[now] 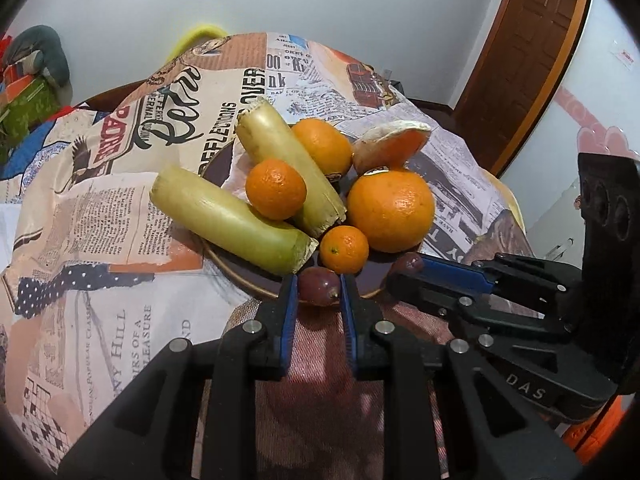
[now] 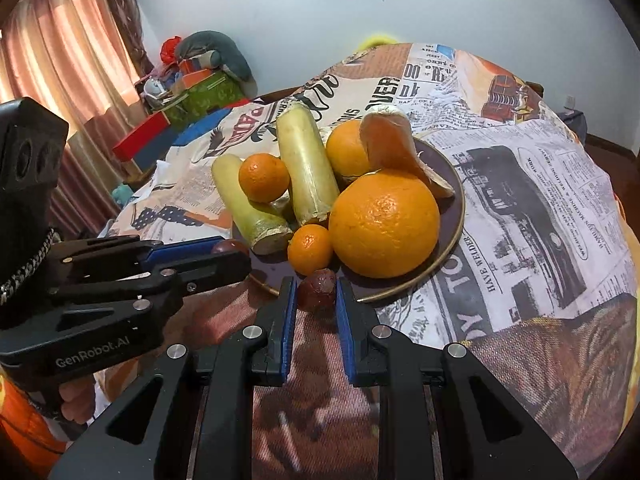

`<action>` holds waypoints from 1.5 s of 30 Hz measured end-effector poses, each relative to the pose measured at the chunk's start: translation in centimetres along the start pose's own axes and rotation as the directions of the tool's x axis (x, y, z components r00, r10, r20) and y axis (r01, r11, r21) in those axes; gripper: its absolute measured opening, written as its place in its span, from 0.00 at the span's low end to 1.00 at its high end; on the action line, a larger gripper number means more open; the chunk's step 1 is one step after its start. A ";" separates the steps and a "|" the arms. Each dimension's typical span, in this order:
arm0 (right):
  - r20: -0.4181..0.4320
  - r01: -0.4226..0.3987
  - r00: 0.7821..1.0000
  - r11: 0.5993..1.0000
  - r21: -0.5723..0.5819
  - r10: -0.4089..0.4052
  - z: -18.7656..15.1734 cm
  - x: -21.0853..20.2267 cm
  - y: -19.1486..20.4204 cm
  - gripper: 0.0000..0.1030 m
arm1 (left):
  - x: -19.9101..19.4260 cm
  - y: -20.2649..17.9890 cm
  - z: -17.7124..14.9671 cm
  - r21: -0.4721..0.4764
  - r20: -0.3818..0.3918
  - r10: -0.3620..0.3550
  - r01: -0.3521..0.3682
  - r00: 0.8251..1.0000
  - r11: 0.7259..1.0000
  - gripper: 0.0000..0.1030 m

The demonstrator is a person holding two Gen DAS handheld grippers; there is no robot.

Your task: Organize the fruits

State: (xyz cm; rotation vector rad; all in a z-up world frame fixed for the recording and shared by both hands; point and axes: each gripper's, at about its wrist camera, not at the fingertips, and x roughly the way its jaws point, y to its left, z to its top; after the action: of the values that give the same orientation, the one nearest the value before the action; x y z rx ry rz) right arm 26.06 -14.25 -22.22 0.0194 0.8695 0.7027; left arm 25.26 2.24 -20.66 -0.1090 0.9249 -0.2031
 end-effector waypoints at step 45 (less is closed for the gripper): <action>0.519 0.172 0.847 0.983 -0.067 -0.112 1.7 -22.2 7.8 0.36 | -24.9 -6.5 -0.9 0.045 0.553 0.075 -0.119 0.830 0.992 0.54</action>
State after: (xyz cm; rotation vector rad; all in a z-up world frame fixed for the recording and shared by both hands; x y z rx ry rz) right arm 13.18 -20.46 -3.48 0.0406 0.3099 0.5650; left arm 9.15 1.34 -0.62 -0.0430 0.3395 -0.1014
